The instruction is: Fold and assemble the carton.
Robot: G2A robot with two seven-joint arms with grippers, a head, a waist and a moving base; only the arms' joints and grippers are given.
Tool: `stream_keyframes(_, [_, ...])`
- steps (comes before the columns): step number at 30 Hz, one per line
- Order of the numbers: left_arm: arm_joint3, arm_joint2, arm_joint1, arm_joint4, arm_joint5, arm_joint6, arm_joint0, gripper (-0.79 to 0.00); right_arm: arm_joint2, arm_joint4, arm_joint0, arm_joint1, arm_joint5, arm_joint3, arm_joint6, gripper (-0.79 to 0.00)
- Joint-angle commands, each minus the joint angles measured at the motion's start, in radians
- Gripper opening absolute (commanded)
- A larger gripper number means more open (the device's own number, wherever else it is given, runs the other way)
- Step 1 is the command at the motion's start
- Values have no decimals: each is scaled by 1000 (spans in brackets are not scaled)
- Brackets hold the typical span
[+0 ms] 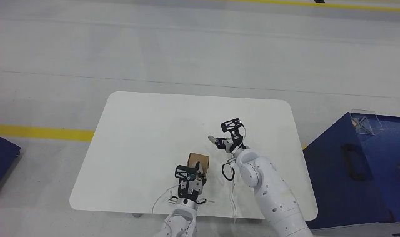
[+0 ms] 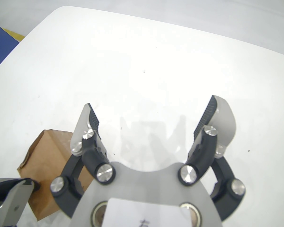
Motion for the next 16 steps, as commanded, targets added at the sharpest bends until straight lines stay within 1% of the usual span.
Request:
stream_keyframes(1, [-21, 0, -5, -31, -3, 40, 4, -785, 0, 0, 0, 0, 0, 0, 0, 0])
stream_keyframes(3, [-57, -2, -9, -57, -11, 130, 22, -785, 0, 0, 0, 0, 0, 0, 0, 0])
stream_keyframes(5, [-93, -9, -12, -81, -15, 263, 45, -785, 0, 0, 0, 0, 0, 0, 0, 0])
stream_keyframes(8, [-119, -16, -20, -127, -18, 416, 77, -785, 0, 0, 0, 0, 0, 0, 0, 0])
stream_keyframes(9, [-119, -16, -20, -127, -18, 416, 77, -6, 0, 0, 0, 0, 0, 0, 0, 0])
stream_keyframes(10, [-118, -15, -19, -124, -19, 399, 76, -784, 0, 0, 0, 0, 0, 0, 0, 0])
stream_keyframes(12, [-119, -16, -20, -129, -18, 434, 78, -775, 0, 0, 0, 0, 0, 0, 0, 0])
stream_keyframes(13, [-119, -16, -20, -129, -18, 426, 78, -744, 0, 0, 0, 0, 0, 0, 0, 0])
stream_keyframes(15, [-119, -16, -20, -127, -18, 416, 77, -632, 0, 0, 0, 0, 0, 0, 0, -1])
stream_keyframes(16, [-119, -16, -20, -127, -18, 416, 77, -548, 0, 0, 0, 0, 0, 0, 0, 0])
